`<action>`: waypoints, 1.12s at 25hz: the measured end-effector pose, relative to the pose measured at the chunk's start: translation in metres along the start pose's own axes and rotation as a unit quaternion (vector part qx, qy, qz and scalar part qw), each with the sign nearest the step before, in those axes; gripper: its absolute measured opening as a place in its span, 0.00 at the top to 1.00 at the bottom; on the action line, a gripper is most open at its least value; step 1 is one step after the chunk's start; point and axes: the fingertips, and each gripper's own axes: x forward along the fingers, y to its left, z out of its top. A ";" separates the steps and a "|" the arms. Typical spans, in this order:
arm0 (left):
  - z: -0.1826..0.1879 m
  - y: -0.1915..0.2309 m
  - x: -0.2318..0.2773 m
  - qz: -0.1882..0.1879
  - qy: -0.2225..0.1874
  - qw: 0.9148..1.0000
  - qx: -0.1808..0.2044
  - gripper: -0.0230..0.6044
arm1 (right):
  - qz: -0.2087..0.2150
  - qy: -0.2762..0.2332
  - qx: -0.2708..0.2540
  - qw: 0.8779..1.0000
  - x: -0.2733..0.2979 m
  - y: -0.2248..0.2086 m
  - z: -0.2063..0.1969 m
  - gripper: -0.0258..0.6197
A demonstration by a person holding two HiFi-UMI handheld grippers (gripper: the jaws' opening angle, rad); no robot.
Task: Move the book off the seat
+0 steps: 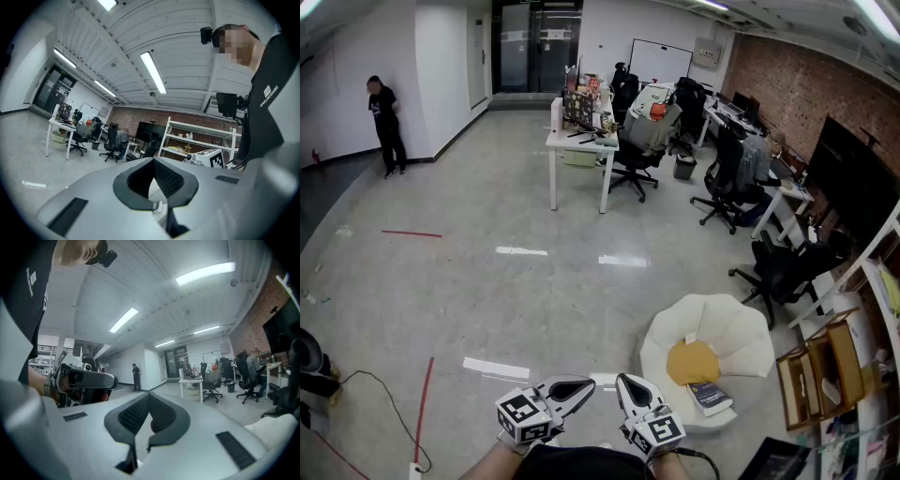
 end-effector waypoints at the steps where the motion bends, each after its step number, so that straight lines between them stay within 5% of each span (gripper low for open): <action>1: 0.003 0.005 -0.002 0.004 -0.002 1.000 -0.002 0.96 | -0.003 -0.001 0.007 1.000 0.004 -0.001 0.002 0.94; 20: 0.000 0.101 -0.076 0.029 -0.001 0.999 -0.036 0.96 | -0.055 0.005 0.034 0.998 0.070 0.028 -0.022 0.94; 28: -0.014 0.144 -0.051 0.036 0.015 0.998 -0.050 0.96 | -0.074 0.020 0.057 0.995 0.096 -0.012 -0.048 0.94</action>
